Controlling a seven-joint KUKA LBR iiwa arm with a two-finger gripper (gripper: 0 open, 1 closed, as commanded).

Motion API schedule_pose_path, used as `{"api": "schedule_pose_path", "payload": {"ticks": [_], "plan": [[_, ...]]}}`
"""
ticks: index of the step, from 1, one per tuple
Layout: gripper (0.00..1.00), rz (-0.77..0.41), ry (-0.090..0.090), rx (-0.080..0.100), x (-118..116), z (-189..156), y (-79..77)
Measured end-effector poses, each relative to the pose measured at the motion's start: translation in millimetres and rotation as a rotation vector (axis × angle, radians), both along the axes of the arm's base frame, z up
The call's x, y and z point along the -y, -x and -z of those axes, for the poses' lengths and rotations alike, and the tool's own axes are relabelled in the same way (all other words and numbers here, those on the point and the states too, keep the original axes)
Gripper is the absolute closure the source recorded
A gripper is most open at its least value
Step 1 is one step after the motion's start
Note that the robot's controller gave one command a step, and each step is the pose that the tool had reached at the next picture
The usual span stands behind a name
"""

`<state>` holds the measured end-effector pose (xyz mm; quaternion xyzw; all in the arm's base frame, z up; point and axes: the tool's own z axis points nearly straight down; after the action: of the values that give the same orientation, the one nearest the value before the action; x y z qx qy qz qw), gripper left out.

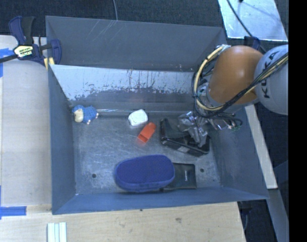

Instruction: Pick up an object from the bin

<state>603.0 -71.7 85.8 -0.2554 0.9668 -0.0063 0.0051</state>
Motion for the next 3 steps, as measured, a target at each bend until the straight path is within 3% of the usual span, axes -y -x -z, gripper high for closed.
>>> {"api": "schedule_pose_path", "payload": {"ticks": [1,2,3], "plan": [[1.00,-0.011,-0.009,0.001,-14.6,-132.7,-11.4],[1.00,-0.257,-0.011,-0.018,-67.0,-49.3,20.5],[0.00,-0.252,-0.009,-0.012,-65.1,-52.1,18.6]]}}
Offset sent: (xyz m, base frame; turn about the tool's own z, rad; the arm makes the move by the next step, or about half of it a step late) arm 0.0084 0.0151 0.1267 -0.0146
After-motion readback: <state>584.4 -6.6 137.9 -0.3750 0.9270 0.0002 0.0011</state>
